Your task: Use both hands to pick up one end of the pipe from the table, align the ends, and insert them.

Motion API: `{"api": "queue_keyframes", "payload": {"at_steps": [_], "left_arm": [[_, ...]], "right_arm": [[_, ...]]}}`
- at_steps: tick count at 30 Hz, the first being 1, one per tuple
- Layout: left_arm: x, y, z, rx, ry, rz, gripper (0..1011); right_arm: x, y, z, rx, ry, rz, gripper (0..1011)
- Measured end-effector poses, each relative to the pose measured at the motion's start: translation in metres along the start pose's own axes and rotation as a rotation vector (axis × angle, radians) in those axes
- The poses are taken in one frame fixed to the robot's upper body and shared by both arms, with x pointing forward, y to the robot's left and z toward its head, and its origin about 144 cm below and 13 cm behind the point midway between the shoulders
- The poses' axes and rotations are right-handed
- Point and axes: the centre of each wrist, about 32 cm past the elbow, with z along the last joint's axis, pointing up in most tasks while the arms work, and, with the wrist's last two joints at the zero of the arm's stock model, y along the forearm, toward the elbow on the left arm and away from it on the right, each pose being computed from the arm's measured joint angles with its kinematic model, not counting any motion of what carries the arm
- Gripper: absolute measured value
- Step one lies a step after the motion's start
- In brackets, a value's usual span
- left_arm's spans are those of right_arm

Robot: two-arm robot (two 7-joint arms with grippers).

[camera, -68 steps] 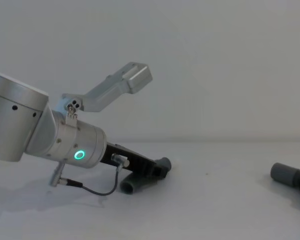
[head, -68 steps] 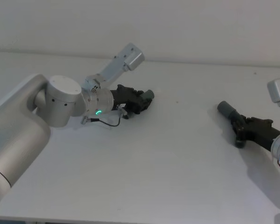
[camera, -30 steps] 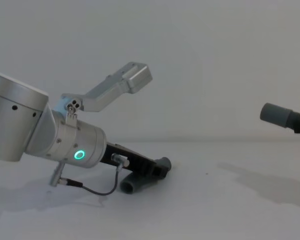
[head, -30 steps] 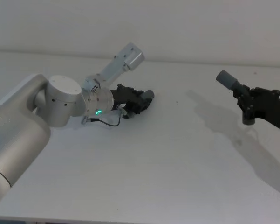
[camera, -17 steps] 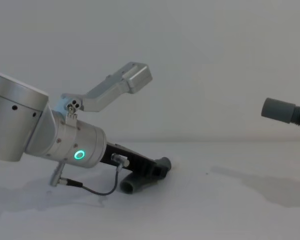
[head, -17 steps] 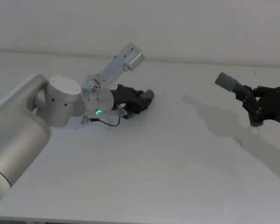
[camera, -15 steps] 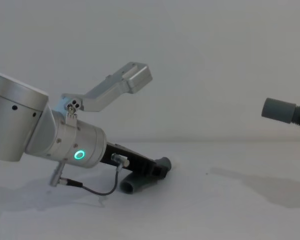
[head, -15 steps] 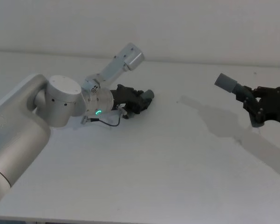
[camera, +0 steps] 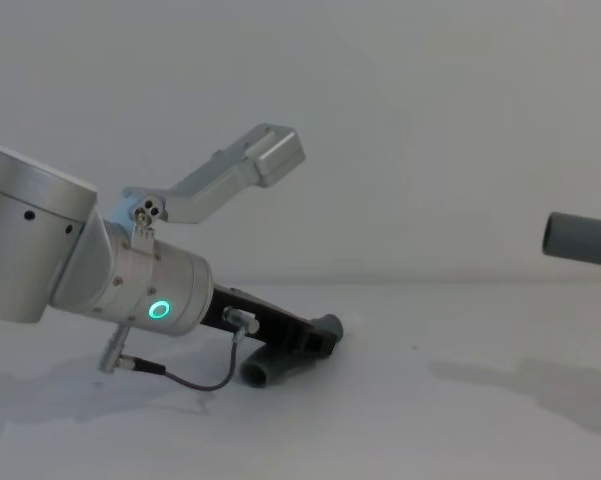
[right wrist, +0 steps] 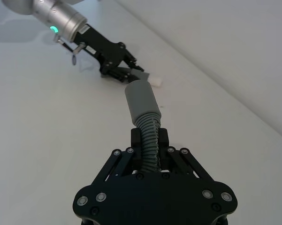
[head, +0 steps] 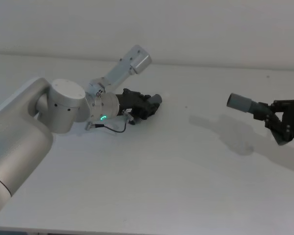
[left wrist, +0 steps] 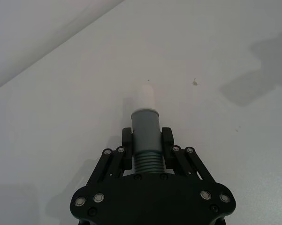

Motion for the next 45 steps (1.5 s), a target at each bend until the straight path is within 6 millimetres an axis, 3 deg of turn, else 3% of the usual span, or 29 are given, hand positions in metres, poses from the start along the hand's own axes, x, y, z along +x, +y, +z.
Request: {"api": "queue_keyframes", "payload": {"at_steps": [17,45], "left_arm": [[0.003,0.006,0.000,-0.020,-0.044,-0.051,354],[0.026,0.046,0.016,-0.209,-0.342,-0.326,354]], "right_arm": [[0.011,-0.012,0.001,-0.004,-0.006,0.085,201],[0.014,-0.017,0.001,-0.006,-0.008,0.111,201]]}}
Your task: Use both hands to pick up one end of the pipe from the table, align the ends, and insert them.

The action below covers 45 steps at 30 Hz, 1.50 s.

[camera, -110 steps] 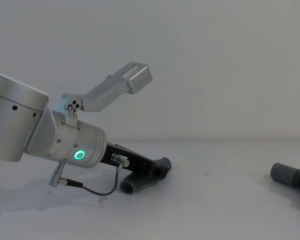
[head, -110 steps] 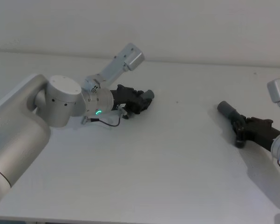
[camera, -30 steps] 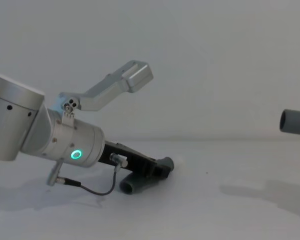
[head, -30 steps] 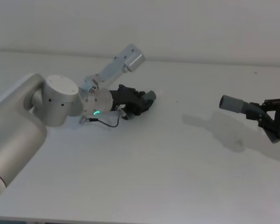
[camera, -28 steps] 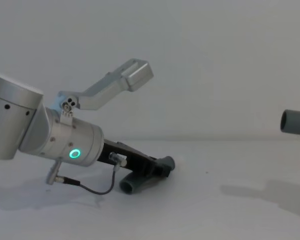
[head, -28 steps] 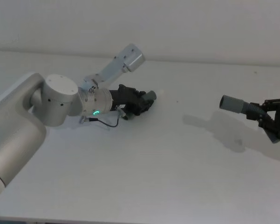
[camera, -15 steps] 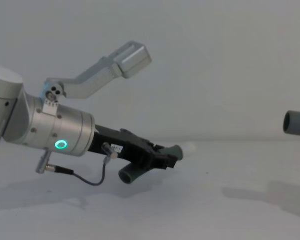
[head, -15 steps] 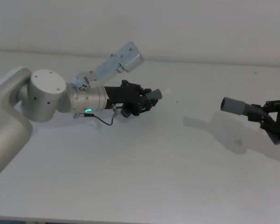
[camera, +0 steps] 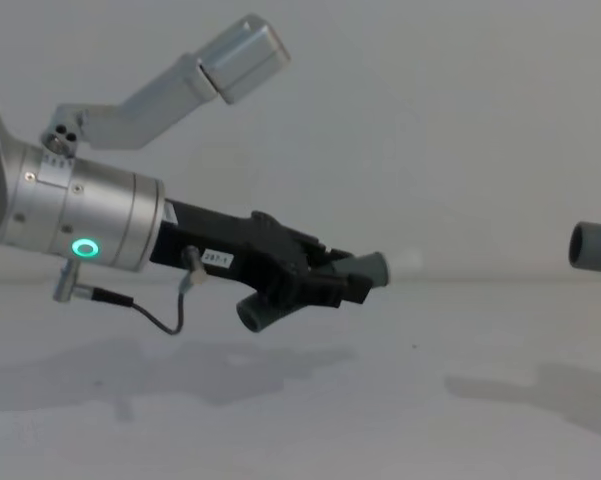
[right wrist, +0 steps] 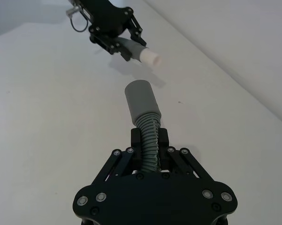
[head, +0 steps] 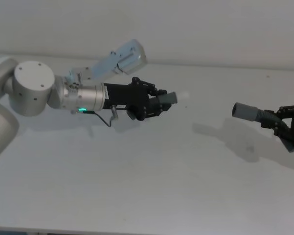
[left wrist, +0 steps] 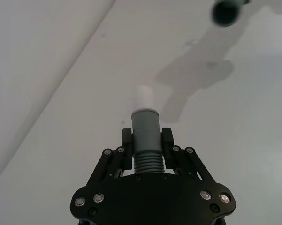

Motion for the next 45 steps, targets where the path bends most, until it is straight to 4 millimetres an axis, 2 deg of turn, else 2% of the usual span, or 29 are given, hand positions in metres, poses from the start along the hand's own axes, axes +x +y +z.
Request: {"api": "queue_keyframes", "payload": {"at_steps": [17,45], "left_arm": [[0.010,0.018,0.025,-0.012,-0.145,-0.150,354],[0.013,0.024,0.034,-0.006,-0.190,-0.196,354]], "right_arm": [[0.000,-0.001,0.000,0.000,0.000,0.001,201],[-0.003,0.002,0.002,-0.011,-0.016,-0.003,201]]}}
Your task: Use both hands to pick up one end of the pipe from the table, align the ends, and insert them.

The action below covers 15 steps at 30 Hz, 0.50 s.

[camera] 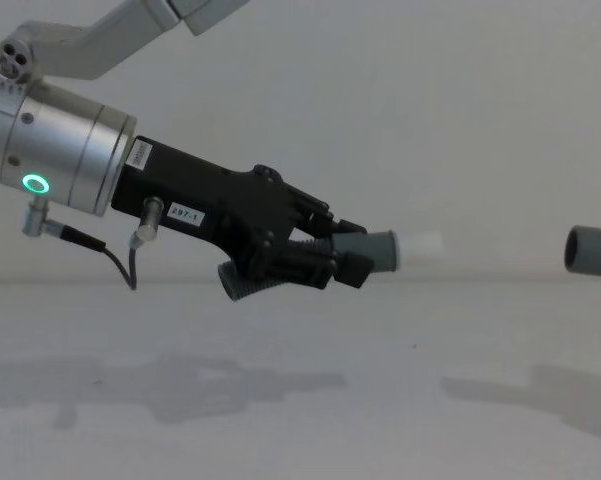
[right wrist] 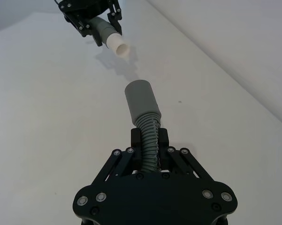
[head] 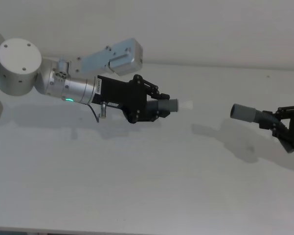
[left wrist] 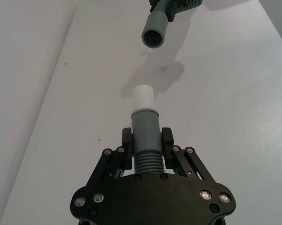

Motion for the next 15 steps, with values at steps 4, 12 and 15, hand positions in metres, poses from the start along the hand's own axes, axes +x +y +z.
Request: {"api": "queue_keyframes", "payload": {"at_steps": [4,12,15], "left_arm": [[0.0000,0.0002,0.0002,0.000,-0.001,-0.002,354],[0.0001,-0.0001,0.0006,0.001,-0.002,-0.004,354],[0.0003,-0.0004,0.0011,0.001,-0.002,-0.007,354]], "right_arm": [[-0.0018,0.0016,0.0005,0.002,0.000,0.000,201],[-0.0058,0.0050,0.0020,0.012,0.002,0.002,201],[-0.0071,0.0060,0.0027,0.015,0.002,0.003,201]]}}
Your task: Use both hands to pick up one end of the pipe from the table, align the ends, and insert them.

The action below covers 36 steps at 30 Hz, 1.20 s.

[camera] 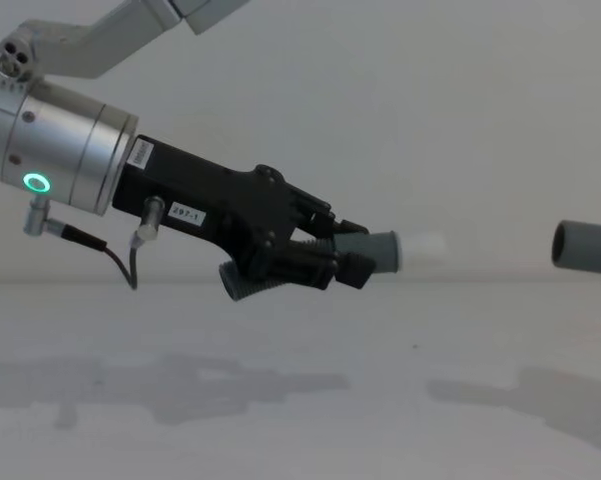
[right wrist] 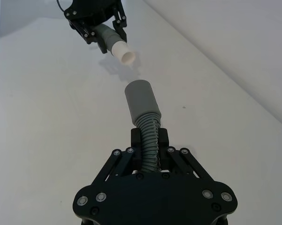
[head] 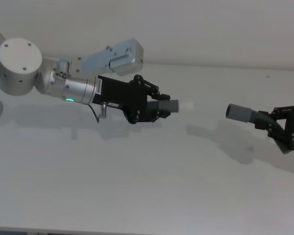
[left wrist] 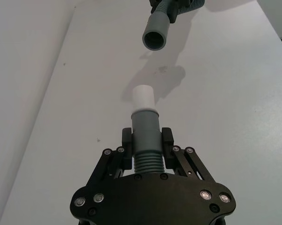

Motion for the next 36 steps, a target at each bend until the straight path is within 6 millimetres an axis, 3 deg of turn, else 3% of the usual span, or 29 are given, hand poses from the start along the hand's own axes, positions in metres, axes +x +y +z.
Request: {"api": "queue_keyframes", "payload": {"at_steps": [36], "left_arm": [[0.010,-0.014,0.001,-0.016,0.002,-0.074,354]], "right_arm": [[-0.005,0.011,0.002,-0.007,-0.009,0.046,201]]}}
